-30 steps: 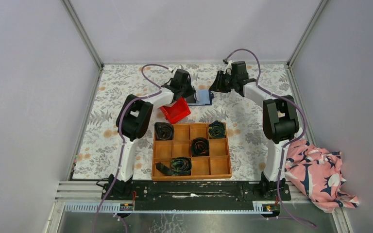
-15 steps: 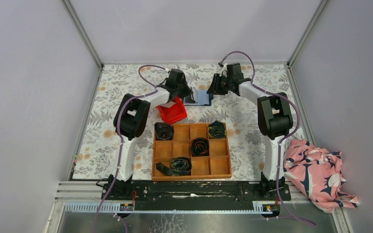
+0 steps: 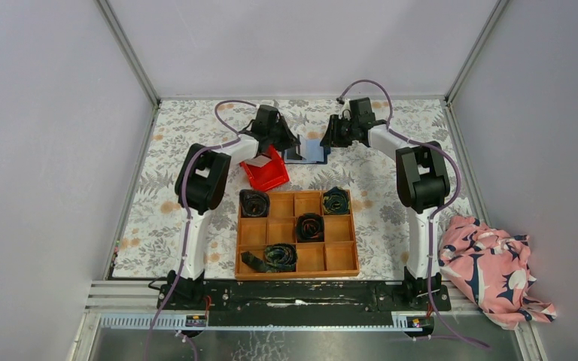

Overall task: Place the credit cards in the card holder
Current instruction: Move the distractor to the corner of the board.

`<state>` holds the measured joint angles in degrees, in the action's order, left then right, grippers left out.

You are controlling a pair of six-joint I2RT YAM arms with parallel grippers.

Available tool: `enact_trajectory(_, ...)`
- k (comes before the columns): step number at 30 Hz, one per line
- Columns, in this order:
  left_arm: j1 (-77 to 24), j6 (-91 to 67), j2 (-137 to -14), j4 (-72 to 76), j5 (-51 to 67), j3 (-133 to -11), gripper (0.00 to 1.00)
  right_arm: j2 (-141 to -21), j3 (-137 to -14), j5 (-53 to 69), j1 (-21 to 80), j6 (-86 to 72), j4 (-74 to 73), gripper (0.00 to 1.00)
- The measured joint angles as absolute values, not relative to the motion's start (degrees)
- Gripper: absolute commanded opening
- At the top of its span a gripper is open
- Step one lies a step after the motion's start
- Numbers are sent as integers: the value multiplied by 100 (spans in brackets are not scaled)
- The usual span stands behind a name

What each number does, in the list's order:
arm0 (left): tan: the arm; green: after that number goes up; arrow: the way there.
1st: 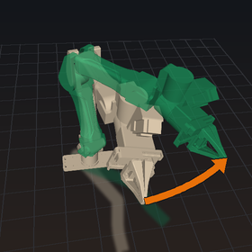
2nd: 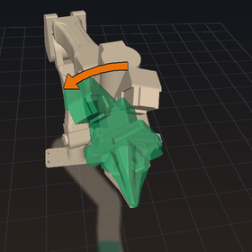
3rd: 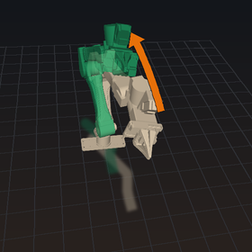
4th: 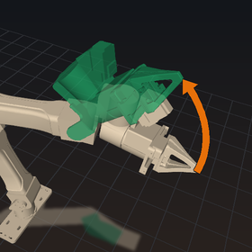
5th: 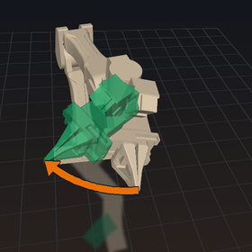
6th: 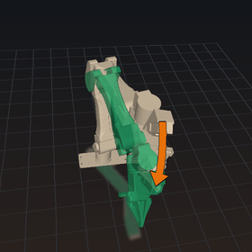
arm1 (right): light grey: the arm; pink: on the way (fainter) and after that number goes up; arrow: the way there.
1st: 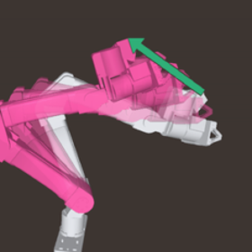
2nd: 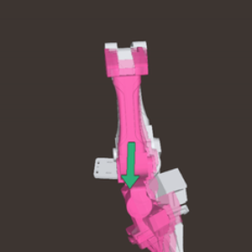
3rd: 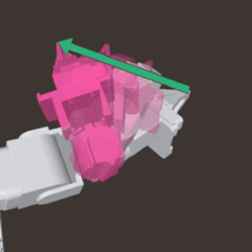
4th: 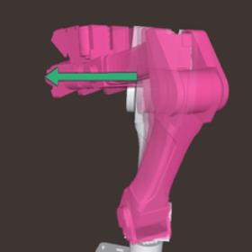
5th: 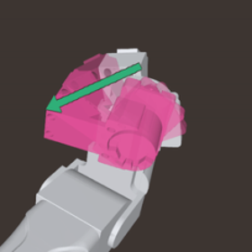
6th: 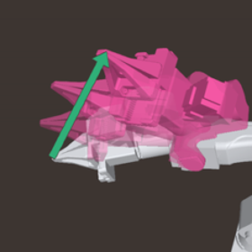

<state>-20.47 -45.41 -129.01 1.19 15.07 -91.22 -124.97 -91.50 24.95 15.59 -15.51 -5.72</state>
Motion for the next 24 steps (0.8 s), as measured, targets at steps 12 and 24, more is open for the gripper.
enact_trajectory(12, -1968, -4571, -13163, 309, 1933, -9192, 0, -12575, -9177, 2309, 1559, -1393, -814, 38)
enact_trajectory(24, -1931, -4593, -13174, 316, 2038, -9201, 0, -12610, -9177, 2156, 1562, -1319, -840, 39)
